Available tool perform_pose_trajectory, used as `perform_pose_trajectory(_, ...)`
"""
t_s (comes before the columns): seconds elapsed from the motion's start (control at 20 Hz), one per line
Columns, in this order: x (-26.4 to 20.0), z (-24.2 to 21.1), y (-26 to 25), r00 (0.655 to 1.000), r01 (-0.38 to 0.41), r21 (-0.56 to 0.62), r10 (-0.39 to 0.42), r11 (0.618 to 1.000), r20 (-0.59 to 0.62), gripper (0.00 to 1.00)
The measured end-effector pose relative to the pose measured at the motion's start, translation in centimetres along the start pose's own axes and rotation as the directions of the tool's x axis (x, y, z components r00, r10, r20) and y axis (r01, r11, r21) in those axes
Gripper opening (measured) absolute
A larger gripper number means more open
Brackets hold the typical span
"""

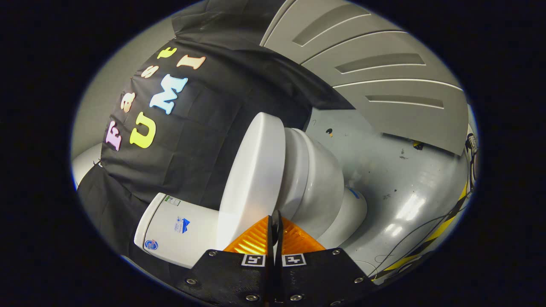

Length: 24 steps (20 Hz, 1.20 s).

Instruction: Open the toilet lid.

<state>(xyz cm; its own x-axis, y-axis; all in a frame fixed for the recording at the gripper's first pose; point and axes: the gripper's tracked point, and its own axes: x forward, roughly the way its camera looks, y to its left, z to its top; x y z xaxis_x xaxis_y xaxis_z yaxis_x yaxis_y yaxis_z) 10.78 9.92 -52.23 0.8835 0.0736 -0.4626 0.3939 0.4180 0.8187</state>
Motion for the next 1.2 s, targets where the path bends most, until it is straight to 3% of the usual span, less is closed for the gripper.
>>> perform_pose_trajectory(0.15,-0.7,0.4,1.2,1.0,0.03,-0.071,-0.029,0.997,0.009,0.0)
perform_pose_trajectory(0.35,-1.5,1.2,3.6,0.997,0.068,-0.054,-0.066,0.996,0.035,0.0)
perform_pose_trajectory(0.65,-2.7,1.8,7.2,0.993,0.111,-0.119,-0.105,0.987,0.055,0.0)
perform_pose_trajectory(0.95,-3.4,2.2,10.0,0.976,0.217,-0.267,-0.2,0.939,0.09,0.0)
perform_pose_trajectory(1.2,-4.2,2.2,13.1,0.97,0.239,-0.403,-0.204,0.884,0.13,0.0)
